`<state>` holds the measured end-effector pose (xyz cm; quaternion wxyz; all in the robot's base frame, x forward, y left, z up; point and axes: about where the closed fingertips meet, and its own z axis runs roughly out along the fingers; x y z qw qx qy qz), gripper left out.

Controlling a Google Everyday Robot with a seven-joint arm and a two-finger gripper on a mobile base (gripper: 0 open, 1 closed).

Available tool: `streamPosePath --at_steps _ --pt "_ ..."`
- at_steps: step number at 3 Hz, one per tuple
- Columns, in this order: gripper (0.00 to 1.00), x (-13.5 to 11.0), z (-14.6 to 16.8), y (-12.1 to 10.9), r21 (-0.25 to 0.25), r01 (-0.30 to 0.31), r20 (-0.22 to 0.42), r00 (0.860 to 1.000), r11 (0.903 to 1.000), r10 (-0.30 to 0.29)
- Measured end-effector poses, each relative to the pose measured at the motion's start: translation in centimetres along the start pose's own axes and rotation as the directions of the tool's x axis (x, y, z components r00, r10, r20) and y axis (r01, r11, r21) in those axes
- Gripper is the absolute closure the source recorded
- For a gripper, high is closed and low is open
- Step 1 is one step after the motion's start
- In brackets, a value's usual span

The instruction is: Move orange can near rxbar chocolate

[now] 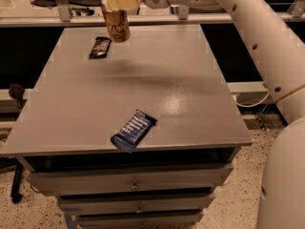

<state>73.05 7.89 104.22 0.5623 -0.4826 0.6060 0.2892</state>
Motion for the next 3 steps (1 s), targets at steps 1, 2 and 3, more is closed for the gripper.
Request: streamPosePath --at_steps 1,2,3 --pt "1.00 0.0 0.6 -0.3 0.010 0.006 0.033 0.999 0.9999 -0.006" --pt "1.00 1.9 2.0 -0.5 0.024 -0.041 0.086 0.996 0.9989 0.039" --pt "1.00 3.8 2.5 -1.0 0.050 -0.066 0.090 0.994 0.9965 0.062"
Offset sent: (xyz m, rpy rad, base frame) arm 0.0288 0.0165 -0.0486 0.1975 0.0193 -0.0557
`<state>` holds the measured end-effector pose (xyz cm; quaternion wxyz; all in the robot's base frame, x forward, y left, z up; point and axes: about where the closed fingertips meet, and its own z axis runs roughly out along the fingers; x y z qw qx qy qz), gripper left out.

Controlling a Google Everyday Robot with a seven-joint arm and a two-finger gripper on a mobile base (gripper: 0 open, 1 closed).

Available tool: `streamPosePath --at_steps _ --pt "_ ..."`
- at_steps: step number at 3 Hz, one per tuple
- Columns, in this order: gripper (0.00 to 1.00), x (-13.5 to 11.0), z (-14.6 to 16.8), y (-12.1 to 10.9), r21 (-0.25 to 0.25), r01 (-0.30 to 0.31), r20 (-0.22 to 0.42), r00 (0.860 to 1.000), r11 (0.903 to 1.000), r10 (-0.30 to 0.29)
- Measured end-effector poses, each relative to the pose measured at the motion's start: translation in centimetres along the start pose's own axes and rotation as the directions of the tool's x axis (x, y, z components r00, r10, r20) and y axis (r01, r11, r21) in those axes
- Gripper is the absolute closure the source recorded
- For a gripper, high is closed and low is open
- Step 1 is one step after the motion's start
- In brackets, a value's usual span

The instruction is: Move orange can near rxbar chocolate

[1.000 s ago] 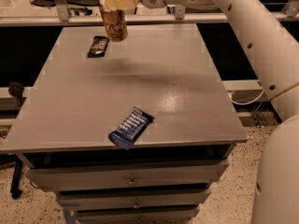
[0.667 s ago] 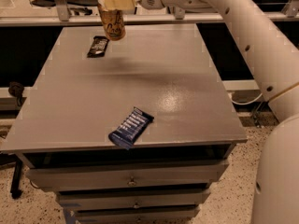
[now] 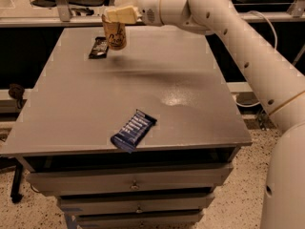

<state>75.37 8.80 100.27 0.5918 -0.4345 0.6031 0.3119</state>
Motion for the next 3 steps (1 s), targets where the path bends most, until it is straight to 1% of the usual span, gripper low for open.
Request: streamPosePath --at_steps 1,2,3 --pt "1.00 1.3 -0.3 -1.1 0.027 -0.004 -0.013 1.000 0.9996 0.005" --pt "1.00 2.7 -0.3 -1.7 0.042 -0.028 -0.020 0.999 0.9987 0.028" --pt "1.00 4.3 0.0 -1.8 0.051 -0.063 -0.020 0.998 0.9967 0.065"
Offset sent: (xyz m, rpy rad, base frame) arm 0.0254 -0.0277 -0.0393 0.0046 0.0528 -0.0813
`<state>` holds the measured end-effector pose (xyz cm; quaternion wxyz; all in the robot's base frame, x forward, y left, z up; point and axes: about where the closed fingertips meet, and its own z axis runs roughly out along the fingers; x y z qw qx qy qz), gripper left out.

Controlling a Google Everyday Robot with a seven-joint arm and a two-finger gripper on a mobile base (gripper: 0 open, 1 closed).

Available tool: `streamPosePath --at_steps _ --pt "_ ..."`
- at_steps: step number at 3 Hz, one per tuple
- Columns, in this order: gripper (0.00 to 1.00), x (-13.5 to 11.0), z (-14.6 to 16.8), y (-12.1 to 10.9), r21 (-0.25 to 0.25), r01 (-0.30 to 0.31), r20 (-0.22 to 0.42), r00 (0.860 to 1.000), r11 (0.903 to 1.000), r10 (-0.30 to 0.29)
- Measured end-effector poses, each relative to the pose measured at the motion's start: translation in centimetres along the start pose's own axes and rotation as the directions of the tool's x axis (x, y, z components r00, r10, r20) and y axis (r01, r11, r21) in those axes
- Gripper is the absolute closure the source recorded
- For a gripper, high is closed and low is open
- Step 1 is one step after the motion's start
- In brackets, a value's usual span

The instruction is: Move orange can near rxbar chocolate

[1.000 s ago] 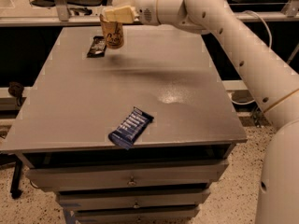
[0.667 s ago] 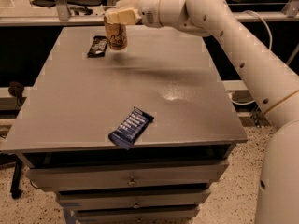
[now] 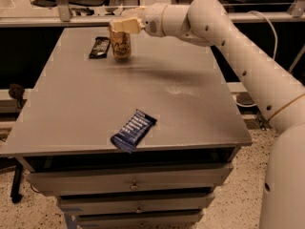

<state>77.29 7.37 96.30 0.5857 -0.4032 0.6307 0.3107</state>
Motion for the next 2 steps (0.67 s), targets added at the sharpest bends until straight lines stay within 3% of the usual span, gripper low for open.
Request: streamPosePath --at_steps 1,2 --pt "1.00 0.81 0.74 0.02 -0.001 -0.039 0.013 0.999 0.9992 0.039" --pt "0.81 1.12 1.50 -0.04 -0.004 -0.071 0.013 0.997 0.9975 0.071"
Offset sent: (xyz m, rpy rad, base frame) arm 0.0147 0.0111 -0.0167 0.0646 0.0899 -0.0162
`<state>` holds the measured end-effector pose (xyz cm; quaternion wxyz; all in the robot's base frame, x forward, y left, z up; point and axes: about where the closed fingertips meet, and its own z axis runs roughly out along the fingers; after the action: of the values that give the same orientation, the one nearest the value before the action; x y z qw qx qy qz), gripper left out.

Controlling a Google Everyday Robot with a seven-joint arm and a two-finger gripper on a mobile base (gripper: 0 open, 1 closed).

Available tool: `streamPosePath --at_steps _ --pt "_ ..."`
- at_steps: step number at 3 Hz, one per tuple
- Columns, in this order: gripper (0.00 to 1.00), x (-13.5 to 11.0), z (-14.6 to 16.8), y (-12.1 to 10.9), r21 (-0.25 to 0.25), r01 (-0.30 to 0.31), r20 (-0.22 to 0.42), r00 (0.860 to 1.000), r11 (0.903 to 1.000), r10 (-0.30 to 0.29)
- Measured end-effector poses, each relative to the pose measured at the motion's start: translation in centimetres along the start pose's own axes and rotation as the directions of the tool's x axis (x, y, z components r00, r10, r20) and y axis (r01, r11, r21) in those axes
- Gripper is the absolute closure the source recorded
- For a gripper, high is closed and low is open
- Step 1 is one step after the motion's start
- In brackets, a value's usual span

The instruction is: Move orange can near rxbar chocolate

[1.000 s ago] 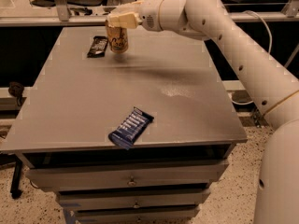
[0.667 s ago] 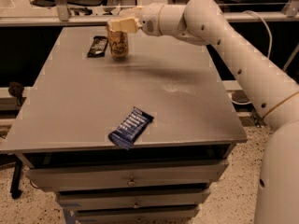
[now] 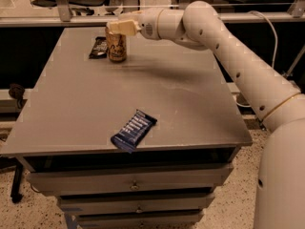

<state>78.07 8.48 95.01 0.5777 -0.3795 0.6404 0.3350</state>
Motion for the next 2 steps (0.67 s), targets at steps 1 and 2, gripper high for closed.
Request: streamPosePath --at_steps 1,2 --pt "0.59 0.27 0.39 -0.08 -0.002 -0.021 -0.005 1.000 0.9998 0.021" --pt "0.36 0.38 0.39 -0.20 0.002 -0.029 -0.010 1.000 0.9996 0.029"
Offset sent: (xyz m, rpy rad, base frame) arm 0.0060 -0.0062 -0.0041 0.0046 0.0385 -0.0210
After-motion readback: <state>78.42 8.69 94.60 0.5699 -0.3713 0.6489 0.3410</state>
